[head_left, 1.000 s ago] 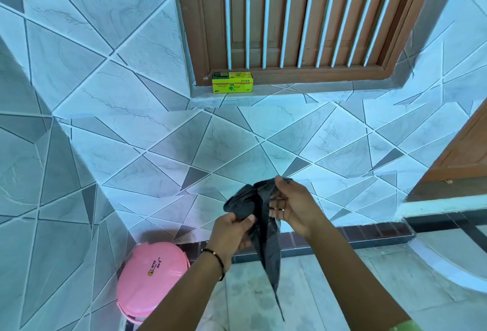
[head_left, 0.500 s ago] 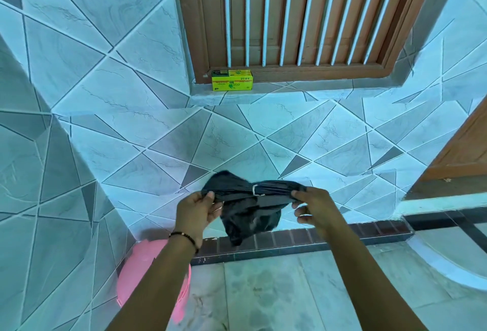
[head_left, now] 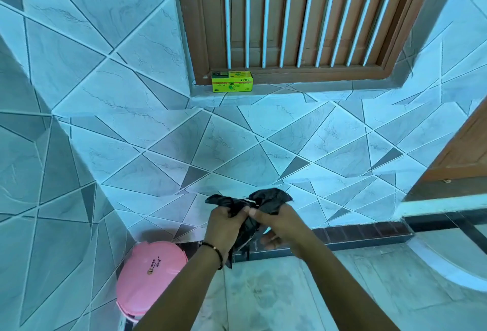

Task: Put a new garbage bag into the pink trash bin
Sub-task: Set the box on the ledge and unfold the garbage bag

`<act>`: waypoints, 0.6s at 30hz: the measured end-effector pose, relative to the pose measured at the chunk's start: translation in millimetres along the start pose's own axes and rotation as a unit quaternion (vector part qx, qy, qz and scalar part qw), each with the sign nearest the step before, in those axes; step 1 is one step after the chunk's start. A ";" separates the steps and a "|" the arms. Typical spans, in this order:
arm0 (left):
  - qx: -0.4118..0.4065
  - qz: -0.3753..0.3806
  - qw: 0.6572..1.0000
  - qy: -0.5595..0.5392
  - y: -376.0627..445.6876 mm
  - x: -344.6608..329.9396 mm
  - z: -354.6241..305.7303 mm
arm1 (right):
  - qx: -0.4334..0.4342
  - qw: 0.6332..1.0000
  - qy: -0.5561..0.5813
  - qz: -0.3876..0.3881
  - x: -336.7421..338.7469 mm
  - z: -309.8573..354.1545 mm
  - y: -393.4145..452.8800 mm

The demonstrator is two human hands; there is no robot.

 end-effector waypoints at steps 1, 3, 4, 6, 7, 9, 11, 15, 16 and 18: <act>-0.014 0.006 1.000 0.017 -1.0 -3.3 -2.0 | -0.025 1.000 -0.003 0.006 -4.3 -6.0 0.0; -0.029 0.007 0.999 0.034 -1.9 -3.2 -2.4 | -0.061 0.998 0.023 0.013 -2.1 -14.4 -0.1; -0.026 -0.010 0.999 0.024 -0.4 3.5 -0.4 | -0.069 0.996 0.051 0.009 6.5 -16.6 0.1; -0.012 -0.050 0.996 -0.079 3.2 22.4 2.9 | -0.064 0.992 0.109 -0.017 34.1 -17.5 -2.0; -0.004 -0.059 0.988 -0.140 4.6 30.4 3.7 | -0.059 0.990 0.127 -0.034 48.6 -17.8 -3.9; 0.012 -0.068 0.978 -0.199 7.3 42.7 6.7 | -0.047 0.987 0.138 -0.060 67.5 -18.8 -6.8; 0.017 -0.063 0.977 -0.203 8.3 42.4 7.0 | -0.035 0.985 0.152 -0.074 69.3 -18.8 -6.9; -0.038 -0.058 0.994 -0.088 5.2 28.6 -2.7 | -0.049 0.966 0.253 0.021 27.0 -20.2 -3.7; -0.055 -0.059 0.994 -0.067 2.7 24.9 -6.0 | -0.052 0.964 0.259 0.039 17.5 -21.5 -2.5; -0.066 -0.052 0.995 -0.062 -0.1 19.4 -6.1 | -0.040 0.974 0.222 0.027 13.2 -25.9 2.4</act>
Point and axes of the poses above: each hand's wrist, its own y-axis towards the middle knuckle, its own x-axis out of the back of the hand, z = x × y, the point moved 8 cm from there along y, towards the middle knuckle, and after that the axes turned 10 degrees about z, right-handed, at the moved point
